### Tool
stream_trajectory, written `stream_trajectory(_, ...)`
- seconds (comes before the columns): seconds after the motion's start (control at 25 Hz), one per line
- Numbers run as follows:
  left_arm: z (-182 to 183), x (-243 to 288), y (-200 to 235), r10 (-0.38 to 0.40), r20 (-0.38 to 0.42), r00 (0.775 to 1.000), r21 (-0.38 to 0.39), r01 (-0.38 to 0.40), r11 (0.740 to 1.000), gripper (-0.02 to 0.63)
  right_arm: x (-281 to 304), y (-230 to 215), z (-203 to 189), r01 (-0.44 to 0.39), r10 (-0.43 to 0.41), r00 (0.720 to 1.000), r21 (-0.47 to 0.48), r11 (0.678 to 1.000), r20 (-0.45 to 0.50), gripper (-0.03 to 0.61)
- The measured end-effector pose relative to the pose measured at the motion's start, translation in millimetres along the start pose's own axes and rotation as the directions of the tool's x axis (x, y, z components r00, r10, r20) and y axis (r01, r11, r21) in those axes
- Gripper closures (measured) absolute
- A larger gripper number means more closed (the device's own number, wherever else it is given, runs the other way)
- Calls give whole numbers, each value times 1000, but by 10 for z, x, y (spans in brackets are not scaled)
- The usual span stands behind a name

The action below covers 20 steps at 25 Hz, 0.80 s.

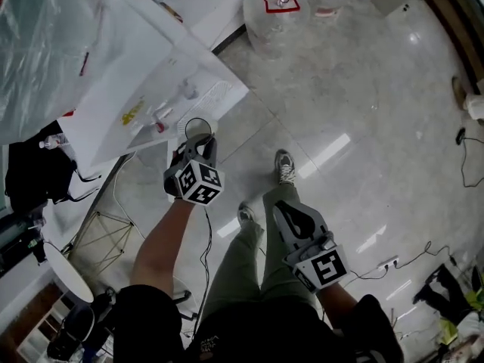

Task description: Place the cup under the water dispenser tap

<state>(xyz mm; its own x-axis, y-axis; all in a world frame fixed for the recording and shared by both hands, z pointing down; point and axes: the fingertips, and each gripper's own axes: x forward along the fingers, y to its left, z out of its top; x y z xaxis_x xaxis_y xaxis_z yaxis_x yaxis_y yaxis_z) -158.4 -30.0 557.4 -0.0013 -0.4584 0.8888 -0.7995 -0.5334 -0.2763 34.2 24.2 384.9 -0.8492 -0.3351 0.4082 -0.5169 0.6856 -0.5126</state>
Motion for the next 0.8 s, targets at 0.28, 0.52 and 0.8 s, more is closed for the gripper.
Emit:
stream_trajectory(0.28,-253,39,492,60,-73,996,-71,-65,995,558,173,-128,205,-10,10,1000,-14,1000,-9,532)
stream_trajectory(0.52,-341,187,543,52,-94,994,-114,-63,991,558,253,-260,158,-13,12,999,-22,1000,-49,532)
stream_trajectory(0.8,-353,302,532,63,-95,994,-131,-75,988,558,337,-320,148,-3,3,999,-9,1000,-36,532)
